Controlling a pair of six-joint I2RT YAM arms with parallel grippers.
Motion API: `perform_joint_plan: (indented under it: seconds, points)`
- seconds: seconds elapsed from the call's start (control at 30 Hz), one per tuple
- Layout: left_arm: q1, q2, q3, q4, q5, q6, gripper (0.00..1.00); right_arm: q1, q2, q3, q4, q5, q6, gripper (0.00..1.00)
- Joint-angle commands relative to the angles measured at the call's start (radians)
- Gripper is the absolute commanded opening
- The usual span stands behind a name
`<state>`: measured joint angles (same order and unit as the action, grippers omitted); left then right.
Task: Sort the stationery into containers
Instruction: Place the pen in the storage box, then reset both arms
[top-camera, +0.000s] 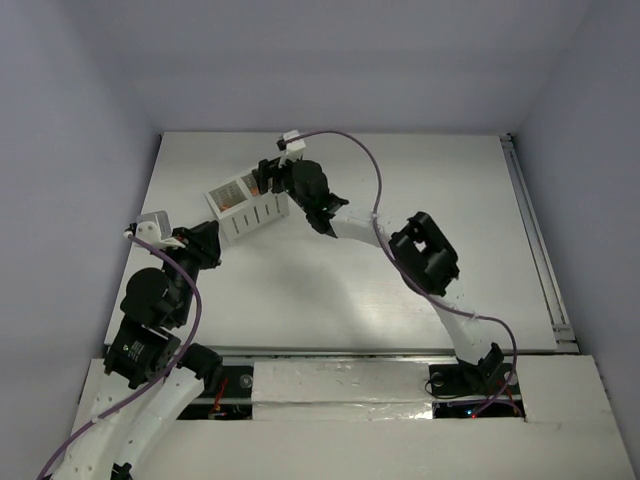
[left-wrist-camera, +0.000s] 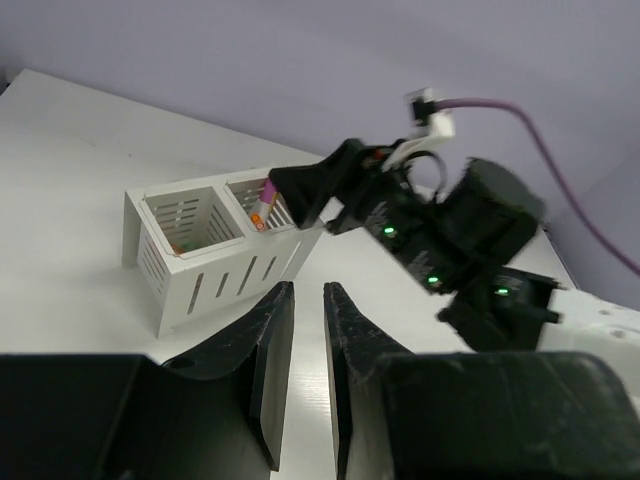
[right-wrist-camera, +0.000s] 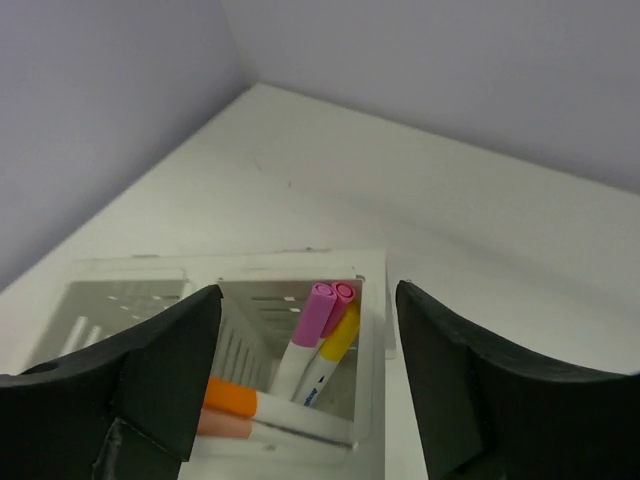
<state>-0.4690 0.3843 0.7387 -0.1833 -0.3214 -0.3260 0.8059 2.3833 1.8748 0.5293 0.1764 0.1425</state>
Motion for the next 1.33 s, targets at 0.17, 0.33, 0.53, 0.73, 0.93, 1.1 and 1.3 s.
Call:
perform_joint_plan:
  seconds: [0.17, 0.33, 0.53, 0.73, 0.93, 1.1, 1.3]
  points:
    - [0.026, 0.031, 0.01, 0.054, 0.018, 0.013, 0.21, 0.006, -0.528, -0.418, 0.326, 0.038, 0.019, 0.78]
    - [0.036, 0.038, 0.016, 0.059, 0.028, 0.018, 0.37, 0.006, -0.765, -0.641, 0.273, 0.1, 0.005, 0.08]
    - [0.046, -0.007, 0.01, 0.08, 0.061, 0.024, 0.63, 0.006, -1.143, -0.963, 0.193, 0.28, 0.046, 0.0]
    - [0.055, -0.03, 0.071, 0.094, 0.065, -0.018, 0.8, 0.006, -1.56, -1.157, -0.006, 0.546, 0.092, 0.36]
    - [0.055, -0.006, 0.134, 0.136, 0.137, -0.061, 0.88, 0.006, -1.751, -1.23, -0.213, 0.703, 0.155, 0.94]
    - [0.055, 0.037, 0.133, 0.111, 0.16, -0.088, 0.88, 0.006, -1.814, -1.232, -0.298, 0.674, 0.157, 0.94]
    - [0.055, 0.018, 0.094, 0.123, 0.165, -0.111, 0.87, 0.006, -1.776, -1.189, -0.333, 0.626, 0.155, 0.94]
